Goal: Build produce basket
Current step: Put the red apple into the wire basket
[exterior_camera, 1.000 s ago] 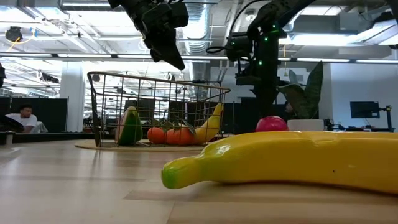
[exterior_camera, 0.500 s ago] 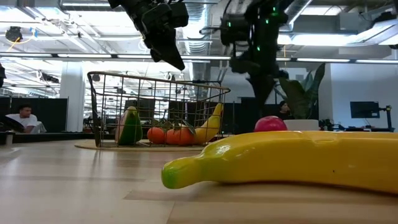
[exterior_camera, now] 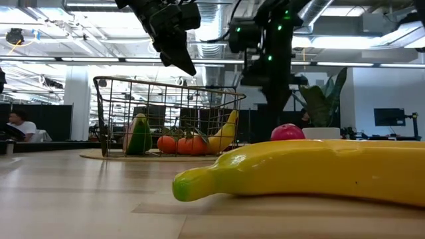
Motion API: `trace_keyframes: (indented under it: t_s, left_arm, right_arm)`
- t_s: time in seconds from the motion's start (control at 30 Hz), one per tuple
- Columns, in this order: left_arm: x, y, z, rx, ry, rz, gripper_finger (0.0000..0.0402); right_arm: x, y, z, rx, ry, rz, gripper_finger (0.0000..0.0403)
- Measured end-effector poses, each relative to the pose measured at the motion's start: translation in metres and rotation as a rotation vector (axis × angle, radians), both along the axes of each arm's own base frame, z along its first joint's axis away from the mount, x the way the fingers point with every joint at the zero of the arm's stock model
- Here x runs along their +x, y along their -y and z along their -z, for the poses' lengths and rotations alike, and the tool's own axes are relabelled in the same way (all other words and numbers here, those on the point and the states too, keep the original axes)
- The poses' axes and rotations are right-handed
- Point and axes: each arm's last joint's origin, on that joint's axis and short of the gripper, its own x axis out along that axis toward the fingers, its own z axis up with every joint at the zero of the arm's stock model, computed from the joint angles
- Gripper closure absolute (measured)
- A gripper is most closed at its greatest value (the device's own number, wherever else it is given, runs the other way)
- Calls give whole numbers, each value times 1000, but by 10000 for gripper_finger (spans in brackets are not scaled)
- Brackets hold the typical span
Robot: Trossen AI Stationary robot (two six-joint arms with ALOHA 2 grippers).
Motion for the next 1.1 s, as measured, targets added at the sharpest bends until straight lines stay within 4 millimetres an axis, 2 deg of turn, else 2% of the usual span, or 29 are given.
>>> trace_keyframes:
  t_s: [0.13, 0.23, 0.37, 0.5, 0.73, 0.9, 1.1]
  left_arm:
    - [0, 0, 0, 9, -1, 12, 401]
    - [0, 0, 0, 9, -1, 12, 401]
    - [0, 0, 0, 9, -1, 12, 402]
    - [0, 0, 0, 10, 3, 12, 401]
    - [0, 0, 0, 9, 3, 10, 402]
    - [0, 0, 0, 7, 3, 8, 401]
    - [0, 0, 0, 7, 3, 8, 401]
  right_arm:
    - [7, 4, 25, -40, -92, -3, 403]
    - [9, 12, 31, -61, -110, 3, 403]
    - [8, 19, 26, -105, -119, 6, 403]
    - [4, 34, 3, -164, -69, 10, 403]
    - [-9, 62, 8, -139, -117, 6, 403]
    - [-13, 64, 14, -77, -125, -2, 403]
    - [-9, 46, 15, -38, -138, -42, 403]
